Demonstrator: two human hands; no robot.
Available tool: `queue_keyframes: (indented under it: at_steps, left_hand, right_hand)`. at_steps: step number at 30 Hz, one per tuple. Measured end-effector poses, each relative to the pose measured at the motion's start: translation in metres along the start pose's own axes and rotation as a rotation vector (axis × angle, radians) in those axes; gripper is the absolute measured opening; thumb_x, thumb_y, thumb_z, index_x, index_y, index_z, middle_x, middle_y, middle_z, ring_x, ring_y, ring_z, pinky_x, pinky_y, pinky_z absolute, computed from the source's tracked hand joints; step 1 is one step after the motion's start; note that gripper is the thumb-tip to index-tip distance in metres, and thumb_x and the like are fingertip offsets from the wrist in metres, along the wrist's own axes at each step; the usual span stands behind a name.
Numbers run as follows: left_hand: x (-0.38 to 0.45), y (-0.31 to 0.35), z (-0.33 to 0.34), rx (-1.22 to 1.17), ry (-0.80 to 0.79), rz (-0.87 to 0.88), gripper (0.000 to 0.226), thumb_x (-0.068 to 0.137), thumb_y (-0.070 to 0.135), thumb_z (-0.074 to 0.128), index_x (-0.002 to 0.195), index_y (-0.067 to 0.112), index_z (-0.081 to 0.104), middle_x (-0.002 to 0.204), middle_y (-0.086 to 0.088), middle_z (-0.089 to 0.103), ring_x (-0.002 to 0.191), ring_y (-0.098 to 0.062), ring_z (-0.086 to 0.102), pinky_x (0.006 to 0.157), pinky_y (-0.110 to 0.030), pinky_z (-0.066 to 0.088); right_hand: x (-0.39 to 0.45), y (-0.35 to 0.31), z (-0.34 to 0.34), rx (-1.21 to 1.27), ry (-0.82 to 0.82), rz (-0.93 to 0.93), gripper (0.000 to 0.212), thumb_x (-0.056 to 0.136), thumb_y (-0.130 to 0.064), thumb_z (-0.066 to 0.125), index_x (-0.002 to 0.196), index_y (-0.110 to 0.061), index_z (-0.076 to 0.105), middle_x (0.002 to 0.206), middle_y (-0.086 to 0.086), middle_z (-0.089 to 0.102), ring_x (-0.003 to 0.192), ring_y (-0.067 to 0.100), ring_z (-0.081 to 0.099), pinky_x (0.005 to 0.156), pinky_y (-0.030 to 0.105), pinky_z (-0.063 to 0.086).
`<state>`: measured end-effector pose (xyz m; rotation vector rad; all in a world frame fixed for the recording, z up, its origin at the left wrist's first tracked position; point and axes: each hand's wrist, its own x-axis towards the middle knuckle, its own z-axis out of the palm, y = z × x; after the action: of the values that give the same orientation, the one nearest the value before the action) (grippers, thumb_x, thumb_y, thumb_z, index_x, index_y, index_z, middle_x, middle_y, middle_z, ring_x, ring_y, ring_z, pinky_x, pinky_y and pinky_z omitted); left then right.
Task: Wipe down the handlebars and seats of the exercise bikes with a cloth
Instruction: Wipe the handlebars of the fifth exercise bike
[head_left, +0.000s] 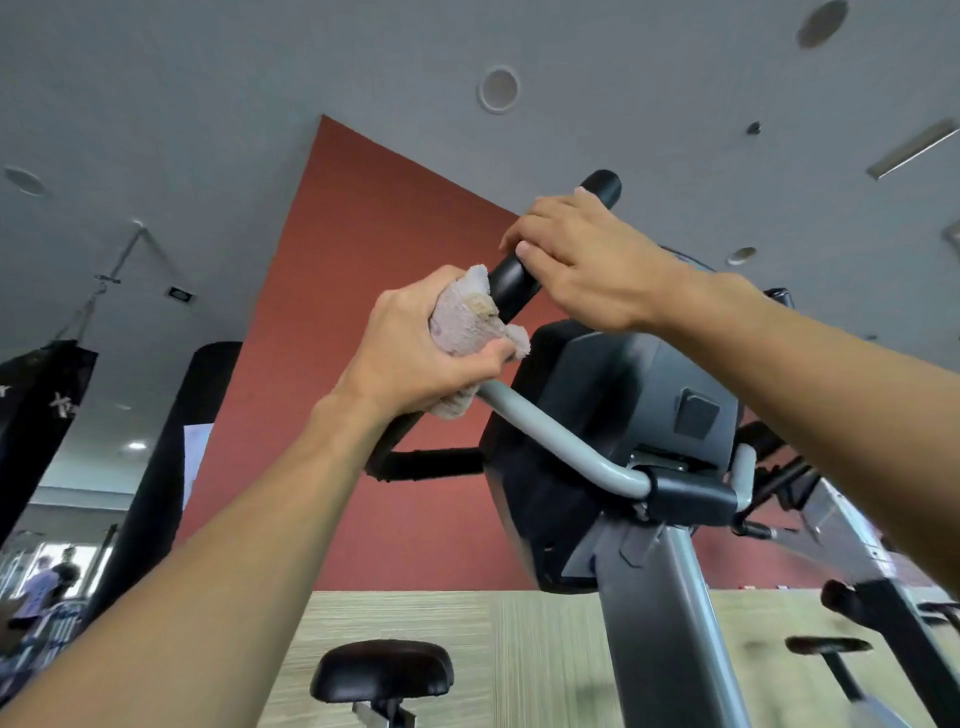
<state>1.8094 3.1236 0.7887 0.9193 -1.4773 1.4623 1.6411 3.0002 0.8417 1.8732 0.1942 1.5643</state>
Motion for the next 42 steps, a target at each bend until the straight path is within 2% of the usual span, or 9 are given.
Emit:
queue_keyframes:
  at_steps: [3,6,10,16,21,27,31,36,42]
  left_hand:
    - [-0.021,-0.013,0.004,-0.004,0.057,-0.015,0.038,0.069,0.042,0.078,0.098,0.022,0.063,0.082,0.007,0.064,0.072,-0.016,0.061,0.067,-0.039,0.052]
    - [-0.052,-0.03,0.01,0.094,0.096,-0.04,0.065,0.072,0.051,0.075,0.126,0.02,0.059,0.11,0.012,0.062,0.094,-0.009,0.062,0.08,-0.035,0.055]
    - [-0.057,-0.026,0.014,0.088,0.101,-0.103,0.082,0.076,0.061,0.071,0.14,0.016,0.05,0.129,0.008,0.057,0.112,-0.009,0.059,0.092,-0.028,0.049]
    - [-0.033,-0.019,0.016,0.063,0.139,0.017,0.072,0.074,0.054,0.078,0.13,0.013,0.058,0.113,0.007,0.06,0.097,-0.008,0.059,0.085,-0.028,0.053]
    - [-0.062,-0.049,0.017,-0.024,0.132,-0.109,0.071,0.067,0.052,0.079,0.127,0.018,0.06,0.115,0.008,0.064,0.105,-0.013,0.065,0.089,-0.04,0.055]
    - [-0.057,-0.048,0.014,-0.035,0.112,-0.136,0.066,0.063,0.05,0.076,0.121,0.021,0.061,0.108,0.009,0.065,0.098,-0.012,0.064,0.085,-0.039,0.054]
    - [-0.061,-0.046,0.02,-0.042,0.161,-0.166,0.065,0.063,0.052,0.075,0.12,0.023,0.06,0.109,0.009,0.063,0.099,-0.011,0.063,0.086,-0.039,0.054]
    - [-0.059,-0.046,0.014,-0.036,0.092,-0.21,0.069,0.06,0.056,0.078,0.119,0.027,0.057,0.103,0.008,0.064,0.095,-0.016,0.063,0.084,-0.044,0.055]
    - [-0.059,-0.053,0.007,-0.067,0.057,-0.144,0.069,0.062,0.057,0.074,0.12,0.025,0.056,0.102,0.005,0.064,0.094,-0.019,0.062,0.081,-0.043,0.055]
  right_hand:
    - [0.004,-0.006,-0.005,-0.062,-0.059,-0.007,0.043,0.102,-0.029,0.03,0.109,-0.012,0.068,0.11,0.009,0.065,0.106,0.029,0.055,0.109,0.037,0.021]
    - [0.013,-0.017,-0.007,-0.109,-0.174,-0.056,0.05,0.093,-0.037,0.024,0.1,-0.016,0.068,0.102,0.004,0.065,0.1,0.027,0.056,0.116,0.04,0.019]
    - [0.02,-0.025,0.006,-0.123,-0.23,-0.086,0.052,0.096,-0.039,0.024,0.11,-0.021,0.07,0.111,0.0,0.066,0.117,0.023,0.052,0.122,0.041,0.007]
    - [0.02,-0.026,0.012,-0.075,-0.135,-0.071,0.056,0.096,-0.04,0.022,0.12,-0.019,0.068,0.123,0.001,0.065,0.137,0.021,0.043,0.122,0.037,0.0]
    - [0.019,-0.027,0.013,-0.165,-0.124,-0.098,0.055,0.097,-0.039,0.022,0.113,-0.019,0.07,0.115,0.001,0.066,0.125,0.023,0.049,0.123,0.041,0.003]
    - [0.012,-0.034,0.019,-0.305,-0.031,-0.098,0.059,0.097,-0.04,0.017,0.11,-0.02,0.071,0.116,0.0,0.064,0.111,0.025,0.051,0.123,0.043,0.012]
    - [0.008,-0.044,0.025,-0.37,0.009,-0.053,0.06,0.094,-0.052,0.021,0.103,-0.019,0.071,0.11,0.003,0.062,0.108,0.027,0.048,0.122,0.041,0.016]
    - [0.009,-0.056,0.027,-0.473,0.052,-0.063,0.063,0.094,-0.048,0.022,0.101,-0.015,0.074,0.107,0.008,0.066,0.114,0.03,0.051,0.124,0.043,0.014]
    - [0.015,-0.067,0.024,-0.509,0.003,-0.03,0.054,0.097,-0.05,0.021,0.08,-0.02,0.062,0.071,0.007,0.056,0.083,0.034,0.051,0.098,0.043,0.035]
